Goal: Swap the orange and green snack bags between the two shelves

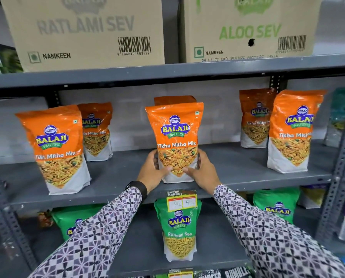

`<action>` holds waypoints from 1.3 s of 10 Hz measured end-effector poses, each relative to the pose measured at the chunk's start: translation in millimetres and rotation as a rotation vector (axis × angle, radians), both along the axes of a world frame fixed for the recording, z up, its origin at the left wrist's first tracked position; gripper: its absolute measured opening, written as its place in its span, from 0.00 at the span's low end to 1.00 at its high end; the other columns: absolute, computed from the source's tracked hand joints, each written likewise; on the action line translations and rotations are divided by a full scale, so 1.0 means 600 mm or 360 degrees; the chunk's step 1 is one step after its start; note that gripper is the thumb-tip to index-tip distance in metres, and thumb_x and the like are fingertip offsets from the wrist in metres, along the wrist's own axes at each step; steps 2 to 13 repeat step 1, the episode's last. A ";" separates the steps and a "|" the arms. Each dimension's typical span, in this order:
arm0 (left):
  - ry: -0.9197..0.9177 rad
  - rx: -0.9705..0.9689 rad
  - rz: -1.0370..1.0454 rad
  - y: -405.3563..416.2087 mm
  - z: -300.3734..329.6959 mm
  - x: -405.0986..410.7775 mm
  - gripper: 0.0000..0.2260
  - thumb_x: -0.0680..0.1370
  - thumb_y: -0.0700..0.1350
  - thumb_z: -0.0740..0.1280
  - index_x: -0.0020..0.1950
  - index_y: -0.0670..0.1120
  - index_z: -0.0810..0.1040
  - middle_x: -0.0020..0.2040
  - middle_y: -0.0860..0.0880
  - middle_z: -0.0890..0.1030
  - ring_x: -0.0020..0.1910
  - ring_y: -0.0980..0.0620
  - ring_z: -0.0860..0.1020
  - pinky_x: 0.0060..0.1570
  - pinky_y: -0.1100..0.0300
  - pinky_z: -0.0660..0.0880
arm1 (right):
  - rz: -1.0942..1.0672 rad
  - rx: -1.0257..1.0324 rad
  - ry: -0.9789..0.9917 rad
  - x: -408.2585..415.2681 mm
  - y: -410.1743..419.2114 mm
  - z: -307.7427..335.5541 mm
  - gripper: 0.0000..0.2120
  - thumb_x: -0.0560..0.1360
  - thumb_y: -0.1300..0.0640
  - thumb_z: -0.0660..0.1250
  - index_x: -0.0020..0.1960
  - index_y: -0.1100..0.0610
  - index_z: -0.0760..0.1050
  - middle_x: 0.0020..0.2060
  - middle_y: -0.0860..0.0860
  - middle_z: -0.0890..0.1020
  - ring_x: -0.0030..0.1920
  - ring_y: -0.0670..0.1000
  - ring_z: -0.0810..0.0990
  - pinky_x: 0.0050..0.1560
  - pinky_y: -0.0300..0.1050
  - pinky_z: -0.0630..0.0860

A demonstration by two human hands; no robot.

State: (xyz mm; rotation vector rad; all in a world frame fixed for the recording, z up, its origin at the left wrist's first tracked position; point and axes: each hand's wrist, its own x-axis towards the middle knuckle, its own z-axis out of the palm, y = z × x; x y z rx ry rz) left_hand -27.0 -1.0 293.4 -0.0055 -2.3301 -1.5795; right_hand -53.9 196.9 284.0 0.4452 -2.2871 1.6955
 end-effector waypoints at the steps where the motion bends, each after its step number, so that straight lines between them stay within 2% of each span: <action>1: 0.0062 -0.0205 0.0121 -0.003 0.009 0.017 0.46 0.76 0.53 0.76 0.85 0.52 0.50 0.84 0.47 0.64 0.82 0.44 0.63 0.79 0.44 0.64 | -0.0108 0.0038 0.0087 0.009 0.010 0.016 0.42 0.75 0.56 0.77 0.81 0.53 0.57 0.77 0.54 0.72 0.76 0.56 0.71 0.75 0.62 0.69; 13: 0.0062 -0.0205 0.0121 -0.003 0.009 0.017 0.46 0.76 0.53 0.76 0.85 0.52 0.50 0.84 0.47 0.64 0.82 0.44 0.63 0.79 0.44 0.64 | -0.0108 0.0038 0.0087 0.009 0.010 0.016 0.42 0.75 0.56 0.77 0.81 0.53 0.57 0.77 0.54 0.72 0.76 0.56 0.71 0.75 0.62 0.69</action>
